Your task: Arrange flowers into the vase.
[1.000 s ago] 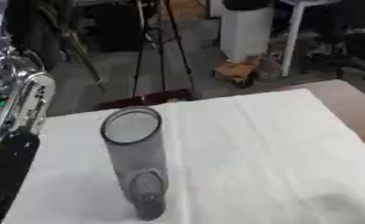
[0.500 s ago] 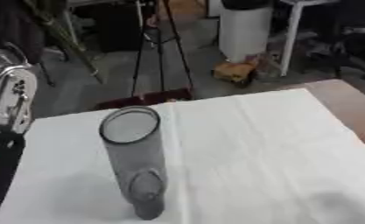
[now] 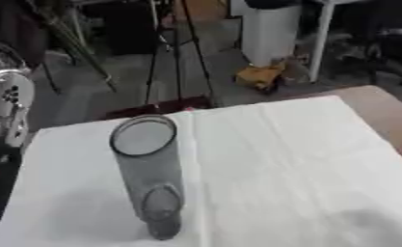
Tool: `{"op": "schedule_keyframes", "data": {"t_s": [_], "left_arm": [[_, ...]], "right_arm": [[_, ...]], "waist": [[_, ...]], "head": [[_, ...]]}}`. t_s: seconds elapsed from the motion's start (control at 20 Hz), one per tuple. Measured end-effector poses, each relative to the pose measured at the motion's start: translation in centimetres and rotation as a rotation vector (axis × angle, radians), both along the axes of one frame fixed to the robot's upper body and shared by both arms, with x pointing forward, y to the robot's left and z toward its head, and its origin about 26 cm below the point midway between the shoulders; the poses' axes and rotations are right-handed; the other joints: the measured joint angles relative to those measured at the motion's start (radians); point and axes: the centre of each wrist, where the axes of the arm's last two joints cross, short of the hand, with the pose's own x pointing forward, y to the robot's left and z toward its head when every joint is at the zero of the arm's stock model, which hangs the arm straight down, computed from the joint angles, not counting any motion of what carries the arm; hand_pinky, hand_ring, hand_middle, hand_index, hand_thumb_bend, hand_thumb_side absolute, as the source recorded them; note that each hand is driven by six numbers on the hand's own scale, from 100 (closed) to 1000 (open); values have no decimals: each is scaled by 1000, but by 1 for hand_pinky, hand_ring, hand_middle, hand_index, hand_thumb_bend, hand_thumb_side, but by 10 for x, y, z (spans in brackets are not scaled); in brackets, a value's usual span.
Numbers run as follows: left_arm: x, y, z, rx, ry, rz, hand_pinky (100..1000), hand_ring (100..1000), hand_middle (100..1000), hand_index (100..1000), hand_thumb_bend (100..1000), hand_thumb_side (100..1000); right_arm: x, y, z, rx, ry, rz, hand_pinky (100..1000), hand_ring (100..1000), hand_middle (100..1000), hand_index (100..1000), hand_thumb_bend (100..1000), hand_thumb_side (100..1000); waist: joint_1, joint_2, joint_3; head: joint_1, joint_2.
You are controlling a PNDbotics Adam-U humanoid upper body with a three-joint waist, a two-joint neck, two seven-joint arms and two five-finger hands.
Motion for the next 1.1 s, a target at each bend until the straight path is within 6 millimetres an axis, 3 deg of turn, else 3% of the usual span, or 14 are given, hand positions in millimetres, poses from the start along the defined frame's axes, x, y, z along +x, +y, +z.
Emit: {"op": "schedule_keyframes", "data": {"t_s": [1.1], "left_arm": [[6, -2, -12, 9, 135, -116, 100, 100, 100, 133, 476, 742]], "right_arm": [[0, 0, 0, -1, -1, 1, 661, 965, 389, 707, 470, 559]], "waist": [[0, 0, -3]], "head": [[-13, 1]]}}
